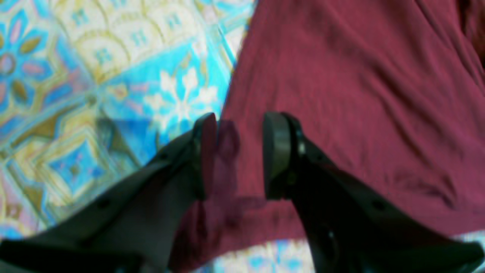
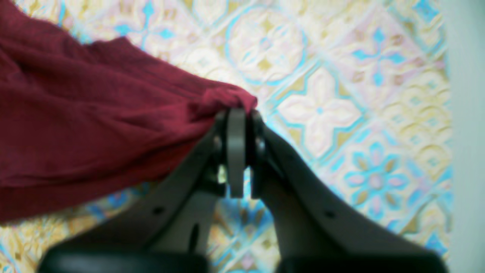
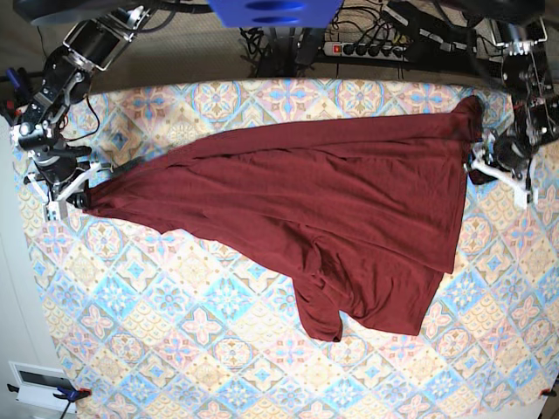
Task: Layout the t-shirt on the table in an organized manner, then fold the t-shirt properly
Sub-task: 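Pull the grasped shirt corner with the left gripper away from the right gripper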
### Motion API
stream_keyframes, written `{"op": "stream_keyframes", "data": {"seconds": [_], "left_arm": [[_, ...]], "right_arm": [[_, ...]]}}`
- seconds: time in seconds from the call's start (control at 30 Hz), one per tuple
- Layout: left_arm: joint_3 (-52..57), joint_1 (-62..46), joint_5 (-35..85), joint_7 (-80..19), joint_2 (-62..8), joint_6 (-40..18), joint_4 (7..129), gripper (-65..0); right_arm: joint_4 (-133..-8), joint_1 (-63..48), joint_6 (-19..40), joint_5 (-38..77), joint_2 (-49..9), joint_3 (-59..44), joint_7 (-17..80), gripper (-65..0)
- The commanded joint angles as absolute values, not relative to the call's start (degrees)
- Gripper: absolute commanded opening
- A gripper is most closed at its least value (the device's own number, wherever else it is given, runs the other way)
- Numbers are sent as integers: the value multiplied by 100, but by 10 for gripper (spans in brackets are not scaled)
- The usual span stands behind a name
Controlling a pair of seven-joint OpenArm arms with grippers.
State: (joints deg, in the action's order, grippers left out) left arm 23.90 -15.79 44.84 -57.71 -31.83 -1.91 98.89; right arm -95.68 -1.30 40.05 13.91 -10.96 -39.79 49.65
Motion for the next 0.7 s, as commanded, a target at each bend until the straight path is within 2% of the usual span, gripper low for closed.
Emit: {"op": "stream_keyframes", "data": {"seconds": [0.0,0.1,0.27,0.37,0.47,0.67], "left_arm": [[2413,-1754,4620,-5710,-3257,-242,10176,-441],[2466,-2404,4646,-5701,-3257,-242,10642,-424],[2501,-3037,4646,-5684,-3248,-233,10703,-339],[2870,-3231,4655,-5675,-3160,-233,10703,-300],[3284,-3231,4611,-5692,-2958,-242,10695,-288],[3327,-3116,4585,-5675,-2949,-242,10422,-286]], "right_arm": [[-9675,-84,3996,1473,-1200,-4004,4848,-650],[-9675,-75,3996,1473,-1200,-3987,4848,-650],[-9684,-84,3996,1473,-1200,-3987,4848,-650],[-9684,-84,3996,1473,-1200,-3987,4848,-650],[-9692,-84,3996,1481,-1200,-3987,4848,-650],[-9719,-84,3996,1490,-1200,-3978,4848,-650]]}}
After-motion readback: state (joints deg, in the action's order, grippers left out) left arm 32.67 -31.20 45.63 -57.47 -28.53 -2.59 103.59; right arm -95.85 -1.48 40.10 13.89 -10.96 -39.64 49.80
